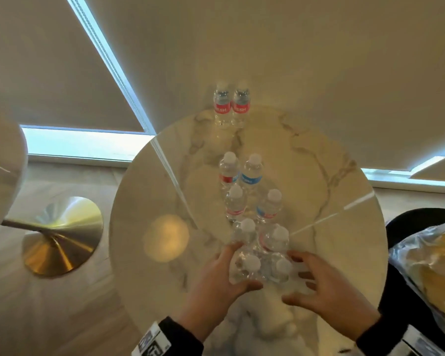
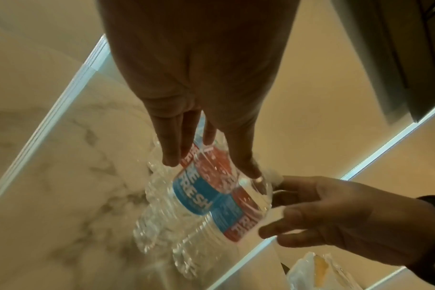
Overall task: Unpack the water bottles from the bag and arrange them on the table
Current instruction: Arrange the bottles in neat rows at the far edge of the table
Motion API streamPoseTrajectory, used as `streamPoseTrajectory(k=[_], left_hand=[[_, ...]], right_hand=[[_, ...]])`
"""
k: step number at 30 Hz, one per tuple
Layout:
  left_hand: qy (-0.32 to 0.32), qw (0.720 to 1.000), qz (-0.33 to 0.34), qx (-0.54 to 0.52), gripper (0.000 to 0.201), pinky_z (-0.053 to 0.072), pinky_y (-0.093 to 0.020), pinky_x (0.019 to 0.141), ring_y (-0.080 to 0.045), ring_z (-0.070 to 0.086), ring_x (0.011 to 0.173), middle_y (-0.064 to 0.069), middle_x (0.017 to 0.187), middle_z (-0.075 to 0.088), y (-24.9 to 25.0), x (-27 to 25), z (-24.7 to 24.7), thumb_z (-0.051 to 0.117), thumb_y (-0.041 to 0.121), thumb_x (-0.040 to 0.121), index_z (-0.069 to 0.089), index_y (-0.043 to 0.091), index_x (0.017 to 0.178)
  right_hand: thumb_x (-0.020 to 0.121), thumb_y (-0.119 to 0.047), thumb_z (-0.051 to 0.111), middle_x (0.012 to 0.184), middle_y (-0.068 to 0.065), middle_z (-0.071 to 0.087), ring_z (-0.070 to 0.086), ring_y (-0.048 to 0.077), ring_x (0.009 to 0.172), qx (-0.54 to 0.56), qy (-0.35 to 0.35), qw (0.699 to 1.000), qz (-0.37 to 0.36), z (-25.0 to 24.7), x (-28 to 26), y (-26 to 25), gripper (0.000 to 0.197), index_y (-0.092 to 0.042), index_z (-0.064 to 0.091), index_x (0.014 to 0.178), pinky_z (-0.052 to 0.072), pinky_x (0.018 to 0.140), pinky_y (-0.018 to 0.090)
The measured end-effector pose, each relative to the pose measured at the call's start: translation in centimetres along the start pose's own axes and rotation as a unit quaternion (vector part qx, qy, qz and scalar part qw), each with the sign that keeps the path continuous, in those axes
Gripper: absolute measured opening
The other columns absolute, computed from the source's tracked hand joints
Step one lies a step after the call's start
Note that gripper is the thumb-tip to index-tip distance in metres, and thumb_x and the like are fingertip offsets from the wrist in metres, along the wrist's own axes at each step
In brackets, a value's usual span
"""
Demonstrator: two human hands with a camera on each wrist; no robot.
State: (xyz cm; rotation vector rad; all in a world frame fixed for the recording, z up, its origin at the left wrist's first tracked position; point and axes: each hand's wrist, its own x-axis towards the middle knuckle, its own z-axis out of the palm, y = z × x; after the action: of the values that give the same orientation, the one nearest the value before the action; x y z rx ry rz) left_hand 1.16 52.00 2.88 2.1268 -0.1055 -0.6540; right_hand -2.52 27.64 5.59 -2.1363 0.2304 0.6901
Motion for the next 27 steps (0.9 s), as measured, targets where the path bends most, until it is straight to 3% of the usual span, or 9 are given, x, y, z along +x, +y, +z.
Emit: streamPoseTrajectory(k=[3, 5, 7, 9, 12, 14, 16, 20, 27], left_hand=[[0.074, 0.997, 0.020, -0.006, 0.058, 0.055, -0.025, 0.089, 0.009, 0.063, 0.102, 0.023, 0.108, 0.067, 0.9, -0.6, -4.5, 0.069, 0.070, 0.071, 0.060, 0.041, 0.120], [0.159, 0.986, 0.044, -0.007, 0.036, 0.056, -0.017, 0.075, 0.010, 0.067, 0.086, 0.022, 0.092, 0.071, 2.5, 0.0, -7.8, 0.062, 0.059, 0.080, 0.068, 0.034, 0.105], [0.204, 0.977, 0.067, 0.017, 0.020, 0.052, -0.007, 0.070, 0.010, 0.066, 0.087, 0.023, 0.090, 0.070, 4.7, 2.1, -10.8, 0.061, 0.049, 0.088, 0.067, 0.036, 0.102], [0.193, 0.976, 0.089, 0.051, 0.017, 0.051, -0.007, 0.074, 0.005, 0.065, 0.092, 0.018, 0.095, 0.069, 6.3, 6.0, -12.7, 0.063, 0.041, 0.092, 0.067, 0.033, 0.107], [0.147, 0.975, 0.120, 0.119, 0.032, 0.057, -0.028, 0.084, -0.006, 0.064, 0.092, 0.010, 0.106, 0.065, 7.3, 12.9, -13.8, 0.070, 0.040, 0.088, 0.065, 0.032, 0.119], [0.080, 0.974, 0.111, 0.181, 0.048, 0.055, -0.032, 0.088, -0.010, 0.061, 0.097, 0.009, 0.115, 0.059, 7.9, 16.6, -13.8, 0.074, 0.047, 0.082, 0.060, 0.037, 0.127], [0.016, 0.968, 0.100, 0.228, 0.058, 0.054, -0.032, 0.089, -0.011, 0.060, 0.096, 0.008, 0.116, 0.056, 8.4, 19.1, -13.5, 0.078, 0.049, 0.077, 0.058, 0.038, 0.130], [-0.018, 0.948, 0.131, 0.288, 0.041, 0.056, -0.035, 0.086, -0.011, 0.061, 0.085, 0.009, 0.100, 0.054, 8.6, 21.4, -12.9, 0.079, 0.042, 0.078, 0.068, 0.030, 0.116], [-0.004, 0.941, 0.155, 0.300, 0.027, 0.047, -0.026, 0.076, -0.012, 0.054, 0.076, 0.009, 0.088, 0.054, 10.3, 24.9, -12.5, 0.075, 0.036, 0.083, 0.070, 0.020, 0.103]], right_hand=[[0.055, -0.063, 0.081, 0.103, -0.025, 0.065, 0.063, -0.006, 0.092, -0.008, 0.033, 0.999, -0.001, -3.7, -1.3, -2.0, 0.060, -0.044, 0.060, 0.108, 0.051, 0.076, 0.012], [0.059, -0.062, 0.073, 0.093, -0.024, 0.069, 0.066, -0.004, 0.083, -0.011, 0.076, 0.997, -0.023, -6.9, -1.4, -4.1, 0.046, -0.036, 0.068, 0.097, 0.050, 0.070, 0.009], [0.070, -0.056, 0.067, 0.089, -0.024, 0.070, 0.066, -0.005, 0.082, -0.037, 0.112, 0.991, -0.057, -9.7, -0.5, -6.9, 0.029, -0.036, 0.068, 0.091, 0.046, 0.069, 0.005], [0.080, -0.047, 0.067, 0.084, -0.017, 0.071, 0.064, -0.003, 0.084, -0.061, 0.140, 0.984, -0.095, -11.7, 2.1, -9.6, 0.017, -0.035, 0.067, 0.091, 0.044, 0.071, 0.004], [0.084, -0.045, 0.068, 0.084, -0.011, 0.069, 0.064, 0.004, 0.079, -0.113, 0.147, 0.971, -0.153, -12.9, 9.0, -12.5, 0.021, -0.029, 0.066, 0.097, 0.049, 0.074, 0.019], [0.083, -0.051, 0.067, 0.086, -0.009, 0.066, 0.063, 0.008, 0.079, -0.176, 0.103, 0.966, -0.158, -12.7, 14.2, -13.5, 0.033, -0.028, 0.063, 0.106, 0.050, 0.073, 0.029], [0.080, -0.057, 0.068, 0.088, -0.007, 0.063, 0.059, 0.011, 0.078, -0.256, 0.044, 0.956, -0.135, -11.8, 18.6, -13.8, 0.046, -0.027, 0.059, 0.114, 0.043, 0.064, 0.027], [0.075, -0.055, 0.073, 0.082, -0.007, 0.053, 0.053, 0.016, 0.077, -0.296, -0.014, 0.947, -0.125, -10.5, 22.2, -12.9, 0.048, -0.028, 0.055, 0.110, 0.033, 0.061, 0.029], [0.080, -0.038, 0.072, 0.088, -0.005, 0.055, 0.053, 0.018, 0.086, -0.290, 0.026, 0.942, -0.164, -13.8, 23.8, -12.6, 0.031, -0.027, 0.065, 0.107, 0.036, 0.072, 0.030]])
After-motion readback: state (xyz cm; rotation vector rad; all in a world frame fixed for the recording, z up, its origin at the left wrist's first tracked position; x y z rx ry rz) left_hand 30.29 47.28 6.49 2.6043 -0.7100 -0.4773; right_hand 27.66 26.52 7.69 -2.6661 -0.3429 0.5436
